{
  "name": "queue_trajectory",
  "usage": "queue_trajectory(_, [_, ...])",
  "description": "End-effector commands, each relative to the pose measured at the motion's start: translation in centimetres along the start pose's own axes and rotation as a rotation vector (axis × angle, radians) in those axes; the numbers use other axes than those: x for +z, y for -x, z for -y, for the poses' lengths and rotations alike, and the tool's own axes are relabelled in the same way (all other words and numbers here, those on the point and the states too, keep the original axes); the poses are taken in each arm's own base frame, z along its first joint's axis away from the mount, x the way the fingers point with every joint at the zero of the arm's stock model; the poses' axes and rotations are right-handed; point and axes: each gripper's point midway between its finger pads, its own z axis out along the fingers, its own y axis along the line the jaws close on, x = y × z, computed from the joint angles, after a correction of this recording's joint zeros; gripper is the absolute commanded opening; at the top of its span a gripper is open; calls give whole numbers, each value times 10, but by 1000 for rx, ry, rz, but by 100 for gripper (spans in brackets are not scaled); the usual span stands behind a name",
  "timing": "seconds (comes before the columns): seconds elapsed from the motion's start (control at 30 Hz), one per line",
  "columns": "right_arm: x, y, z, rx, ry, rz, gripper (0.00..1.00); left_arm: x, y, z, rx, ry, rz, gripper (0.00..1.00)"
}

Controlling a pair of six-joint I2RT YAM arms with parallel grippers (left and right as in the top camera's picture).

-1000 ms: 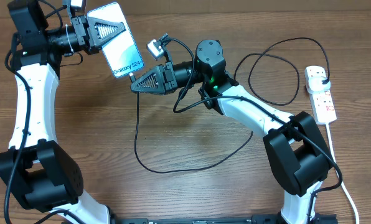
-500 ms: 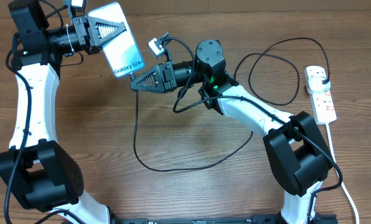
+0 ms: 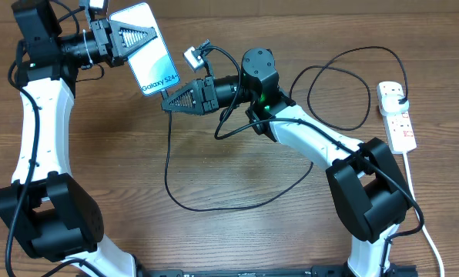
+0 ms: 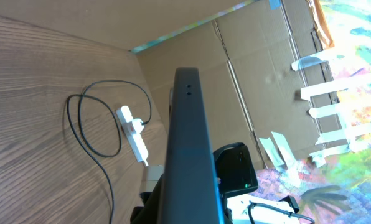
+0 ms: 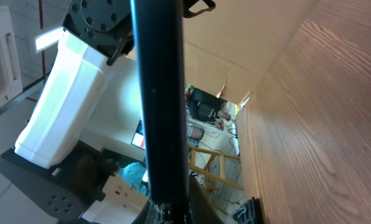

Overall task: Plug charger to phone and switch on socket
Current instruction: 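Open the right gripper and pull it back to the right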

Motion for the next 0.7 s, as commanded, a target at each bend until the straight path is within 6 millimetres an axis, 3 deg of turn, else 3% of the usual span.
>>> queue_trajectory(0.0, [-13, 36, 3, -23, -53, 170, 40, 13, -17, 25, -23, -96, -100, 4])
queue_trajectory(0.03, [-12, 35, 3, -21, -52, 164, 64, 13, -17, 25, -20, -96, -99, 4])
queue_trajectory(0.07, [-12, 34, 3, -21, -51, 161, 78, 13, -16, 25, -18, -95, -98, 4])
queue_trajectory(0.1, [-12, 33, 2, -21, -49, 155, 89, 12, -15, 25, -13, -93, -94, 4])
queue_trajectory(0.17, [-12, 31, 2, -22, -45, 144, 99, 9, -12, 22, 0, -82, -79, 4])
queue_trajectory(0.47, [-37, 34, 3, -31, -40, 112, 100, -28, 4, 13, 24, -40, 11, 4])
queue_trajectory(0.67, [-68, 41, 40, 123, -146, 164, 100, -50, 10, 7, -5, -22, 57, 4])
